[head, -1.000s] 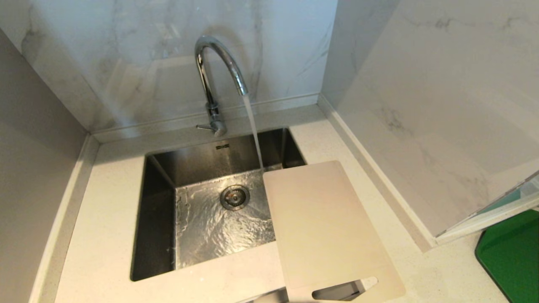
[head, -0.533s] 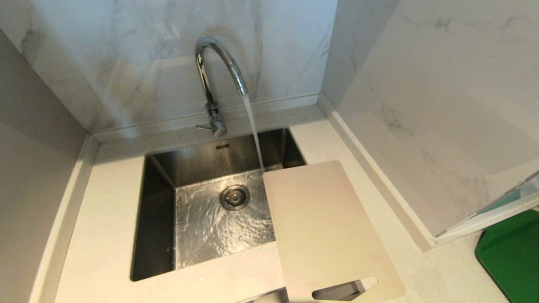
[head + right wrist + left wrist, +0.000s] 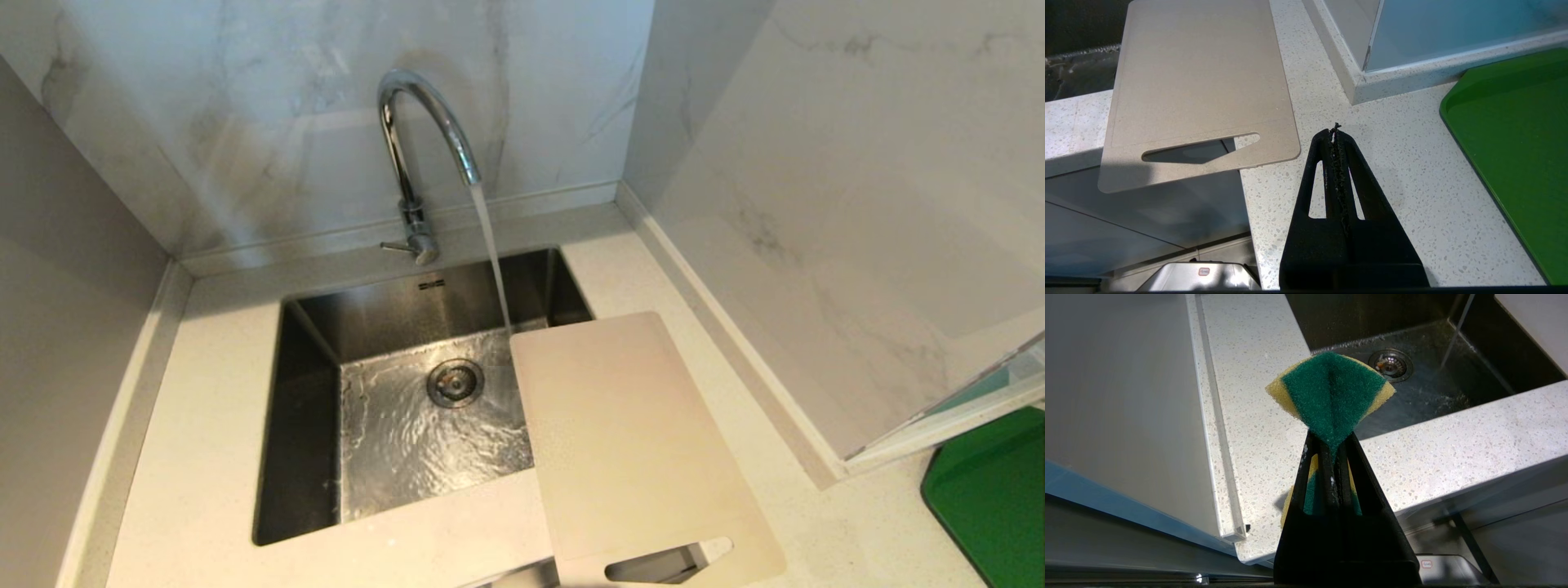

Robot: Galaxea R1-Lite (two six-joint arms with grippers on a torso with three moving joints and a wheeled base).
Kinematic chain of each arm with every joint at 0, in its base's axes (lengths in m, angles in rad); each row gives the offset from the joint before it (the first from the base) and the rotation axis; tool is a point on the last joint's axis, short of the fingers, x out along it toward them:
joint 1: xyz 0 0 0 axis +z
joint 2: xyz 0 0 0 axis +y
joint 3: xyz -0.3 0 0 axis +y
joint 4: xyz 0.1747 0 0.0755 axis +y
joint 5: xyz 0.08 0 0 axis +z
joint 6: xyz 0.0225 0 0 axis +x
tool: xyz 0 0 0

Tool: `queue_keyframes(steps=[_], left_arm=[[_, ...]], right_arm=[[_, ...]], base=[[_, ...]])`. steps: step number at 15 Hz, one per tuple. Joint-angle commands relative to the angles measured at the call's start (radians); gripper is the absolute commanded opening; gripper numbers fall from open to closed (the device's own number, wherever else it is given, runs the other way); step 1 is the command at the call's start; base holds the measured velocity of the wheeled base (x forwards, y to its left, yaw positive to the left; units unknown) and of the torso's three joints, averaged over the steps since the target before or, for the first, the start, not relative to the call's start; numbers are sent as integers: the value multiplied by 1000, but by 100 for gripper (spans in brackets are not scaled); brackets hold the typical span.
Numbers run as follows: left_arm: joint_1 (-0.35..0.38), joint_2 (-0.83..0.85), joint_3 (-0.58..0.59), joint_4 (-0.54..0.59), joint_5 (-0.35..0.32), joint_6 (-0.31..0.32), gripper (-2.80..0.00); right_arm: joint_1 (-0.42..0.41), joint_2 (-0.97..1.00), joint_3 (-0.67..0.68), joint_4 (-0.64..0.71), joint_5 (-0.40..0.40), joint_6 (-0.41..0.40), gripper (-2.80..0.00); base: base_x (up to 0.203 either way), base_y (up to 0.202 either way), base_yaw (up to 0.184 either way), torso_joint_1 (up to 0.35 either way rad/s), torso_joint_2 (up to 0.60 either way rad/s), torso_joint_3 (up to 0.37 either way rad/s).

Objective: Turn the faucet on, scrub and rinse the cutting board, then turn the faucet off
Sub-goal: Pick up the cutting board

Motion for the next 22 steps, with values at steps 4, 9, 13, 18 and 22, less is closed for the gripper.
queue_keyframes(steps=[4, 9, 13, 18, 22], left_arm=[[0, -2, 2, 0, 1, 0, -280], [0, -2, 2, 0, 1, 0, -280], [0, -2, 2, 0, 1, 0, -280], [0, -2, 2, 0, 1, 0, -280], [0, -2, 2, 0, 1, 0, -280]], right_arm=[[0, 0, 2, 0, 0, 0, -280], [0, 0, 2, 0, -1, 2, -280], [0, -1, 1, -1, 0, -2, -280], [0, 56, -209, 123, 7, -9, -280], [1, 267, -415, 185, 45, -9, -280]], base=[[0, 0, 0, 0, 0, 0], [0, 0, 0, 0, 0, 0], [0, 0, 0, 0, 0, 0], [0, 0, 0, 0, 0, 0], [0, 0, 0, 0, 0, 0]])
